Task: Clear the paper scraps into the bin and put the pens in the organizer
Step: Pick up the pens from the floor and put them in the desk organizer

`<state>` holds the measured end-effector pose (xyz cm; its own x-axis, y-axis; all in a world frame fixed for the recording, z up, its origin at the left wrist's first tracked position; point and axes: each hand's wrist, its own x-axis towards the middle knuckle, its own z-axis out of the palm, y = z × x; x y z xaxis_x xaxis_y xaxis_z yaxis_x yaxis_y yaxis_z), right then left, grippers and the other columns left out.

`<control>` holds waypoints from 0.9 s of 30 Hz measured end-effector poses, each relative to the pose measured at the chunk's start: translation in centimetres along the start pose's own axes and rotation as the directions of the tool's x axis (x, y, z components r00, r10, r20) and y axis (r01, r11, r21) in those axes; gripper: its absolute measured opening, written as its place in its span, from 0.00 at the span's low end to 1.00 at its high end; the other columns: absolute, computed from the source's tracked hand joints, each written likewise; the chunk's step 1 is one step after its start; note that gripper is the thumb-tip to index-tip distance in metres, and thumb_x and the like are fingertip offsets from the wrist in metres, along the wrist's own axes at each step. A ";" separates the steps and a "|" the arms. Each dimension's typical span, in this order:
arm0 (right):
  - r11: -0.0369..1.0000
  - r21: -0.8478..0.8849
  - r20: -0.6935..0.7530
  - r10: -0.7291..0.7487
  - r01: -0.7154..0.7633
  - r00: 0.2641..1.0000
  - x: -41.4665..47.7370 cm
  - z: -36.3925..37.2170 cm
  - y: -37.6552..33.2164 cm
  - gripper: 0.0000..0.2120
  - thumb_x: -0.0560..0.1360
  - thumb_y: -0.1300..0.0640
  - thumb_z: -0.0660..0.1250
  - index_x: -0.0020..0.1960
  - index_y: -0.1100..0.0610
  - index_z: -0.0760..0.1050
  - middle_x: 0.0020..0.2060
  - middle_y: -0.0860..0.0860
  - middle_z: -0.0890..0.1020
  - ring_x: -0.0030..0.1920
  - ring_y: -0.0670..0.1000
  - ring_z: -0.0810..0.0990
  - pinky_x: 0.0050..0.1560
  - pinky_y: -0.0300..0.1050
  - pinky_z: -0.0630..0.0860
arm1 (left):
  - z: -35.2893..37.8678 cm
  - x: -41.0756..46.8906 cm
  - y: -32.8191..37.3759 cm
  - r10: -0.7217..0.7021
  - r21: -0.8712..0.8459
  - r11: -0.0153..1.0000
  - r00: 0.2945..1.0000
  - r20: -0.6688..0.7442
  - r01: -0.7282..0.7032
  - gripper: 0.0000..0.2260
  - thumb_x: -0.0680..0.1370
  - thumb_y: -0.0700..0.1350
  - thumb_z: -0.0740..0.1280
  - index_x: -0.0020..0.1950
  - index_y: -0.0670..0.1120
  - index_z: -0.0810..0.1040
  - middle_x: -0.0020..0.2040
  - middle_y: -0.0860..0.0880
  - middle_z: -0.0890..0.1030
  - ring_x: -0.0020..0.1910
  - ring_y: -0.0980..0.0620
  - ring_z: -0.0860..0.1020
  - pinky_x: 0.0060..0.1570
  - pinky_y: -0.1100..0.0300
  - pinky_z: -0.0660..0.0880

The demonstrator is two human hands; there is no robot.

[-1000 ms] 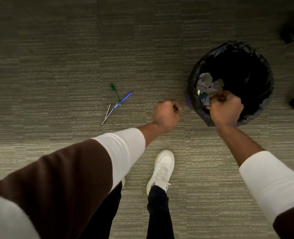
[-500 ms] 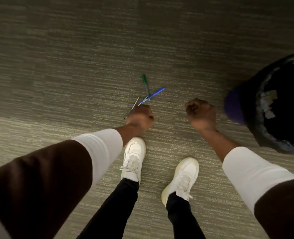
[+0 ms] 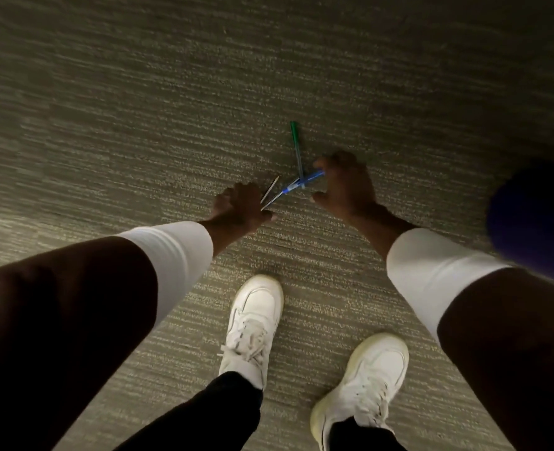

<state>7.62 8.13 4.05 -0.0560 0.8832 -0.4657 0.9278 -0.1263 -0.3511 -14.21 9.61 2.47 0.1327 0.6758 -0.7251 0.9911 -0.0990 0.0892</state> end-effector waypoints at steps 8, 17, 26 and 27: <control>0.991 -0.136 -0.024 0.010 -0.014 1.000 3.2 2.2 -2.0 0.34 0.70 0.42 0.80 0.69 0.56 0.73 0.65 0.58 0.79 0.66 0.62 0.77 0.66 0.57 0.74 | 0.2 1.0 0.9 0.013 0.070 0.998 0.997 -0.078 -0.008 0.15 0.74 0.59 0.76 0.56 0.52 0.84 0.55 0.47 0.85 0.57 0.42 0.84 0.50 0.53 0.77; 0.989 -0.018 -0.098 0.146 -0.148 0.984 3.8 3.3 -3.2 0.12 0.82 0.60 0.68 0.64 0.60 0.75 0.59 0.61 0.84 0.60 0.63 0.83 0.57 0.56 0.81 | 1.4 -0.4 -0.3 -0.005 0.073 0.997 0.998 -0.063 0.010 0.16 0.76 0.48 0.71 0.64 0.49 0.79 0.58 0.45 0.83 0.61 0.40 0.82 0.56 0.52 0.79; 0.945 0.141 0.007 0.297 -0.295 0.955 0.7 4.6 -1.0 0.11 0.78 0.57 0.72 0.58 0.59 0.85 0.54 0.57 0.88 0.56 0.59 0.86 0.54 0.48 0.80 | 3.1 -1.3 -1.4 0.007 0.083 0.997 0.984 -0.177 0.008 0.09 0.79 0.40 0.67 0.56 0.44 0.84 0.51 0.39 0.86 0.53 0.35 0.84 0.49 0.45 0.83; 0.935 0.171 0.025 0.310 -0.310 0.950 -0.3 4.6 -0.7 0.10 0.77 0.57 0.73 0.56 0.59 0.85 0.53 0.57 0.88 0.54 0.58 0.87 0.52 0.48 0.81 | 2.7 -1.5 -1.4 0.008 0.071 0.997 0.985 -0.170 0.004 0.09 0.78 0.41 0.68 0.56 0.45 0.84 0.51 0.40 0.86 0.52 0.36 0.85 0.49 0.45 0.84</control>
<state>5.31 5.88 0.63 0.2253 0.7889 -0.5718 0.8223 -0.4687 -0.3227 -15.86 6.79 1.57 0.1403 0.7895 -0.5975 0.9884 -0.1473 0.0375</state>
